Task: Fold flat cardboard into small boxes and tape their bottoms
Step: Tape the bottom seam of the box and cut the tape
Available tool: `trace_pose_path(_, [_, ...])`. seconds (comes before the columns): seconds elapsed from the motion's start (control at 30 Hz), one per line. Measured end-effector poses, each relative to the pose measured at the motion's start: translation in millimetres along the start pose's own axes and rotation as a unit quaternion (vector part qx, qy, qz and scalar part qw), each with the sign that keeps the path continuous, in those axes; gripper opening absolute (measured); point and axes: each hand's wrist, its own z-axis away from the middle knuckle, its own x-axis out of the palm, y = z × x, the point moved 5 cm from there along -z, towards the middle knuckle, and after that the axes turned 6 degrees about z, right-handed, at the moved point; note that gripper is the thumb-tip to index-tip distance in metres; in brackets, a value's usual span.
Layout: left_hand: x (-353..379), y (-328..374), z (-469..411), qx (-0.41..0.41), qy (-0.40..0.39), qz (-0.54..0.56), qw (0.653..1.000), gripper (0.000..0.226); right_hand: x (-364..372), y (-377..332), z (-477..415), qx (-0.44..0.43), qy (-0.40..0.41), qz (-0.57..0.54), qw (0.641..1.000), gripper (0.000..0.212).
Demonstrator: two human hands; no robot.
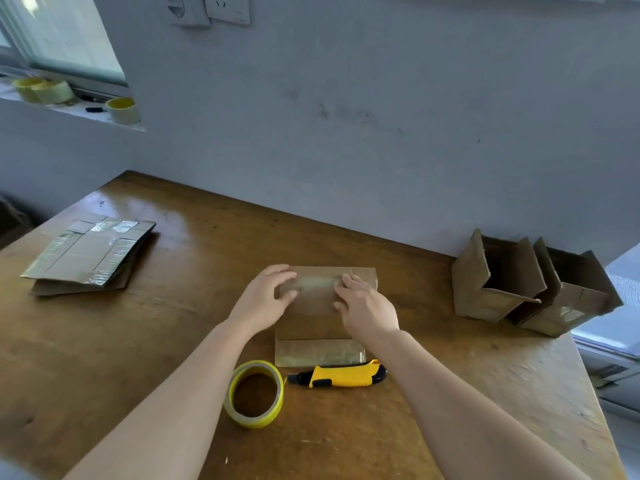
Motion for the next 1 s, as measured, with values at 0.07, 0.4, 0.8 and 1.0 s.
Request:
trace_pose_path(0.07, [-2.4,-19.7,9.3,-0.071,0.03,0.011,0.997,0.043,1.4,1.0,-1.3,0.004,0.004,-0.007,1.0,0.044])
trace_pose_path(0.4, [38.5,-67.7,63.3,-0.145,-0.192,-0.247,0.939,0.028,5.9,3.8,-3.6,0.029,0.006,-0.028,0.999,0.046])
trace_pose_path(0.8, [-0.7,30.6,17.2,0.013,-0.002,0.212,0.977,0.021,2.3,7.3,-4.7,0.013,0.034,-0.035,0.999,0.044])
trace_pose_path(1.0, [9.6,26.8,4.2,-0.068,0.104,0.172,0.977,0.009,-0.3,6.8,-3.1,0.006,0.039,-0.097,0.995,0.039])
